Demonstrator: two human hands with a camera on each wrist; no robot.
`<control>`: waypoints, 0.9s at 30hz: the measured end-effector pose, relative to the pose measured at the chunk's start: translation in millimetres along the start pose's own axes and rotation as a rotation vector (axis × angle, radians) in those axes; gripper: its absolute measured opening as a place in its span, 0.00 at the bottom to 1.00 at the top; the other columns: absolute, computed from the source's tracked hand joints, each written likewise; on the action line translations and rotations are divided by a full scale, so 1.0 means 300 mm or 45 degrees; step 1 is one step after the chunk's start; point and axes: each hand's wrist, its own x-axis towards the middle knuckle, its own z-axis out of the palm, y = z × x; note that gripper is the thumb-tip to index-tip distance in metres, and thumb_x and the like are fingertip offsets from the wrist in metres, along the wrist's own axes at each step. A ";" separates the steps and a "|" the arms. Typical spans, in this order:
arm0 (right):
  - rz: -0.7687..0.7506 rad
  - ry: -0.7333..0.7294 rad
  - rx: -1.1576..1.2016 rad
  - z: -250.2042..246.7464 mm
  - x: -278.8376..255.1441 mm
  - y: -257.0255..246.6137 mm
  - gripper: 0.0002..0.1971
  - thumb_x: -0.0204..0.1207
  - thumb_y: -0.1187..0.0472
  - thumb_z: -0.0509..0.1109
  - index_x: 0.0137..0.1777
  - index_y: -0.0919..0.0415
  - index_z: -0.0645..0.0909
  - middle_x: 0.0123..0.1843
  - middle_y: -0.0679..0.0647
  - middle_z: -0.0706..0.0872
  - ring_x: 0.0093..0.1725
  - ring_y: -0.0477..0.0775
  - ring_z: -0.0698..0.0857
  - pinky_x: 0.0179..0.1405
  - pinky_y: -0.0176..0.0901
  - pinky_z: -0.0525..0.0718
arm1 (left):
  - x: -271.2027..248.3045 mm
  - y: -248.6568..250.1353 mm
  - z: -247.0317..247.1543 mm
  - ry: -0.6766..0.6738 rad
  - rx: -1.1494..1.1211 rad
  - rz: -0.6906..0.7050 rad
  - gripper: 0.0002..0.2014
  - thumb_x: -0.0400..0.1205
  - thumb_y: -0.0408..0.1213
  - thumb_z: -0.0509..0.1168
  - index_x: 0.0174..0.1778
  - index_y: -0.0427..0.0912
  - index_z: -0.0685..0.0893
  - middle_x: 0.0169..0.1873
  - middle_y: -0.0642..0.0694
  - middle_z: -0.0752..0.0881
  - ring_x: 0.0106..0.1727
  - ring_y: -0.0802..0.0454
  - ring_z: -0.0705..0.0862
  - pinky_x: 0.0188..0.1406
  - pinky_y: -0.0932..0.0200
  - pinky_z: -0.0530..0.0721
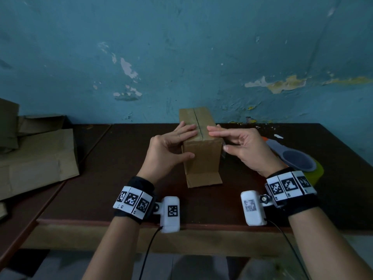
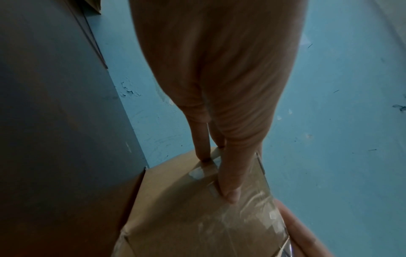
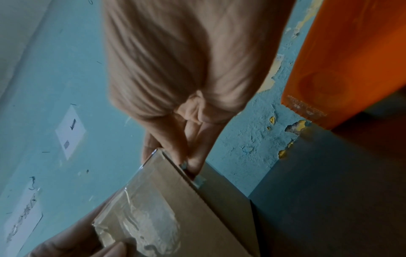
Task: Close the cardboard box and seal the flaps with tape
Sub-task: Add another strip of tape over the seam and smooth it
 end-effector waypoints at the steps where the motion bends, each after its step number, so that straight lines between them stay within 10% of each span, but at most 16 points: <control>1: 0.000 0.002 0.002 -0.001 0.000 0.001 0.26 0.75 0.87 0.66 0.69 0.65 0.86 0.74 0.50 0.85 0.82 0.45 0.75 0.83 0.42 0.69 | 0.000 0.001 0.000 0.002 0.002 0.003 0.31 0.71 0.24 0.82 0.71 0.44 0.87 0.75 0.54 0.84 0.86 0.57 0.68 0.83 0.51 0.74; 27: -0.081 0.191 -0.067 0.030 0.013 -0.001 0.15 0.74 0.73 0.78 0.61 0.67 0.90 0.66 0.54 0.90 0.71 0.44 0.86 0.74 0.38 0.79 | 0.005 -0.003 0.004 0.014 0.066 0.023 0.31 0.71 0.26 0.83 0.71 0.44 0.87 0.75 0.53 0.83 0.86 0.56 0.69 0.85 0.47 0.71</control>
